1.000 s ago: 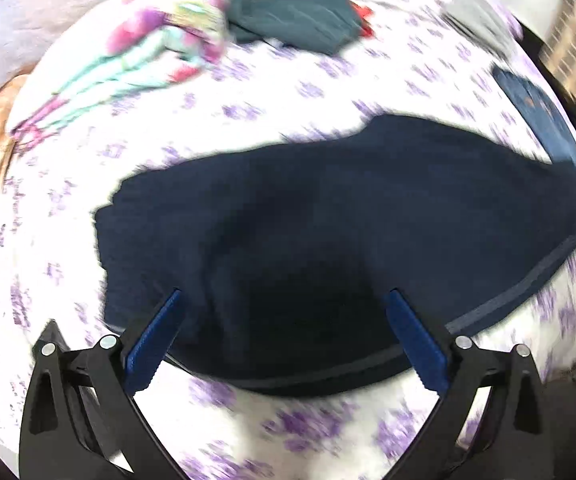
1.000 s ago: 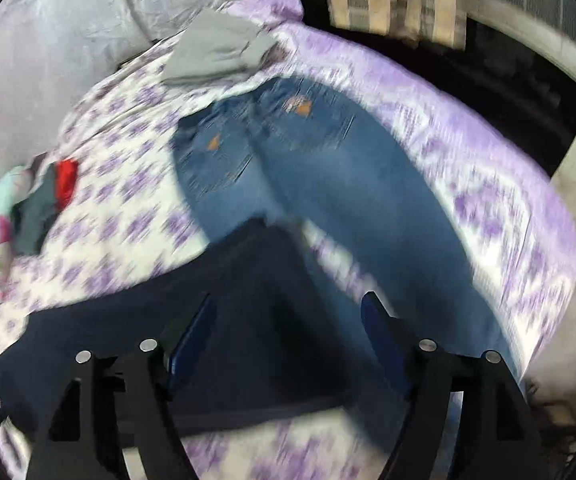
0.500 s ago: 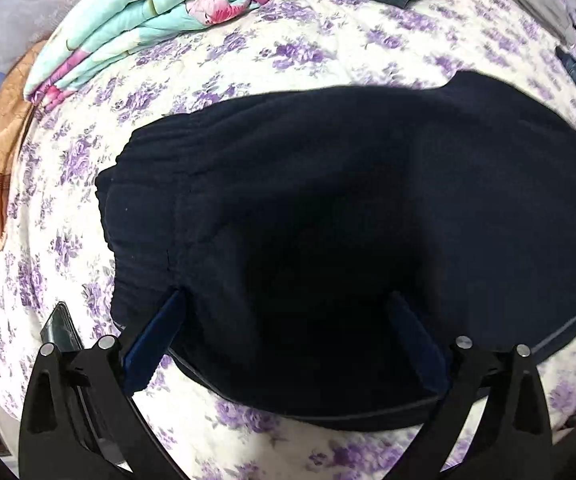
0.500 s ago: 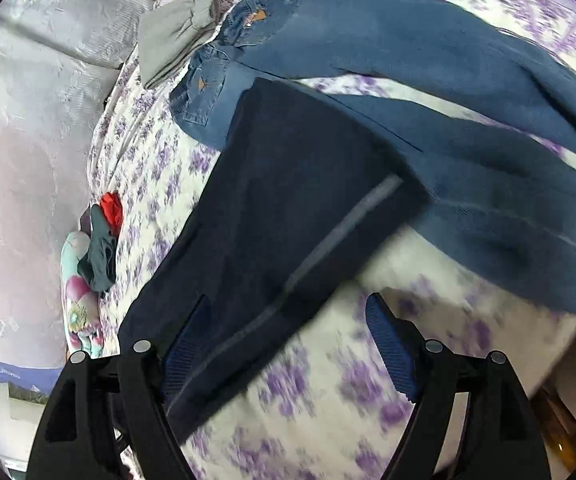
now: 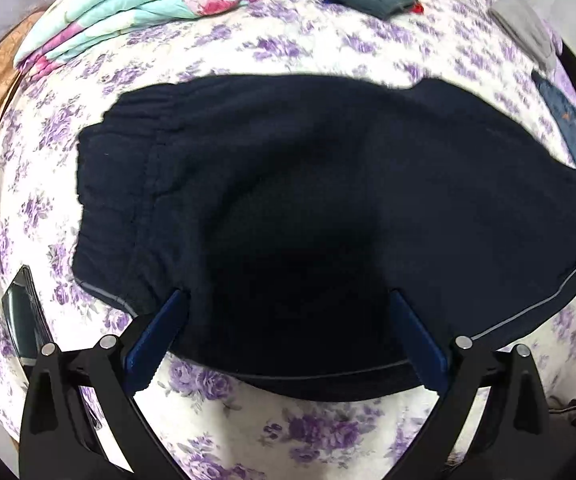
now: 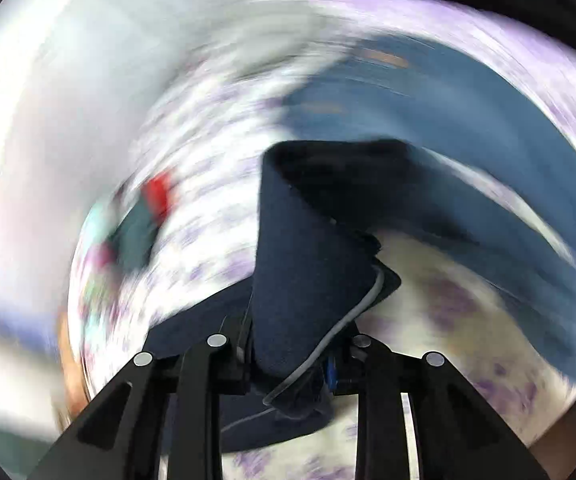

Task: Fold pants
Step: 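Fold the held leg over onto the sweatpants with the right gripper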

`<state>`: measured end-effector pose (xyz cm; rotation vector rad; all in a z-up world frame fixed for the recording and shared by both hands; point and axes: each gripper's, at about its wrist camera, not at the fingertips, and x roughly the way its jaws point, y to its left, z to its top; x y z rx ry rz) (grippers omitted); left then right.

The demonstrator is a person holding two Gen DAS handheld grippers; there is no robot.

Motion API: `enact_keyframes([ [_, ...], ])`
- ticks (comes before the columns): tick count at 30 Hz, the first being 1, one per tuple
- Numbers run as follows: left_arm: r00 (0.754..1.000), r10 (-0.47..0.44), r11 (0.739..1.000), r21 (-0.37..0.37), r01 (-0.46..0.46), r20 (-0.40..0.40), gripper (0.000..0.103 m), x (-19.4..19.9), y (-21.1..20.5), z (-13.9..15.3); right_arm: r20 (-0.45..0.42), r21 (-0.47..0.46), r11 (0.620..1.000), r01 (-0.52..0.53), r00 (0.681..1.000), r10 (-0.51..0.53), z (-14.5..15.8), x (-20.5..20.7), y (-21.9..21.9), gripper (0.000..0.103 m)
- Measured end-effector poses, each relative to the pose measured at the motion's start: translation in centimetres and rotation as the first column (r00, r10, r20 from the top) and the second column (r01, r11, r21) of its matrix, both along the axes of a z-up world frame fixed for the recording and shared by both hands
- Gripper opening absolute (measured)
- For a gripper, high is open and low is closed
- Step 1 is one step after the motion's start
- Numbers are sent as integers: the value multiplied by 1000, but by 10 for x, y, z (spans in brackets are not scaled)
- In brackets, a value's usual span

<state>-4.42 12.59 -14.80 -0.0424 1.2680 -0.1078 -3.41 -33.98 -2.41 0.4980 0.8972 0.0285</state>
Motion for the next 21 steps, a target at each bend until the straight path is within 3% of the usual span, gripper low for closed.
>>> enact_keyframes([
  [1,1000,16,1000,-15,-16,12,98,1,4,6,2,-43,996,-77,997,77,4,7,25,25],
  [2,999,26,999,-24,-25,22,98,1,7,9,-19,-123,972,-202,979,201,2,19,67,25],
  [4,998,44,998,-38,-42,40,98,4,12,17,-92,-213,910,-356,935,344,-19,34,124,30],
  [6,997,53,998,-44,-50,50,98,7,17,22,-210,-193,842,-503,860,465,-63,47,178,51],
  [7,997,52,998,-43,-50,52,98,7,14,27,-271,-163,805,-571,810,520,-85,51,199,70],
  [8,997,49,998,-36,-47,53,98,7,15,28,-362,-115,754,-647,734,575,-113,53,221,71],
  [9,997,48,998,-31,-46,53,98,6,16,29,-407,-115,735,-668,707,579,-124,51,230,74],
  [10,997,48,999,-27,-47,54,98,4,18,31,-400,-136,733,-667,714,575,-123,49,232,75],
  [13,996,66,997,-38,-64,58,98,-6,21,32,-269,76,773,-630,734,624,-98,52,202,73],
  [14,996,71,996,-51,-68,58,98,-12,24,35,-230,90,813,-576,782,580,-83,54,178,73],
  [16,996,70,996,-64,-66,61,98,-7,16,36,-199,40,859,-511,838,508,-67,57,148,73],
  [18,996,48,995,-92,-41,77,98,-7,9,43,-190,-22,923,-385,908,374,-58,60,104,53],
  [19,996,29,994,-108,-20,85,98,-3,1,45,-194,-50,943,-328,930,313,-57,63,87,27],
  [21,994,-36,989,-138,50,101,98,4,-23,50,-190,-146,961,-237,960,208,-59,69,59,19],
])
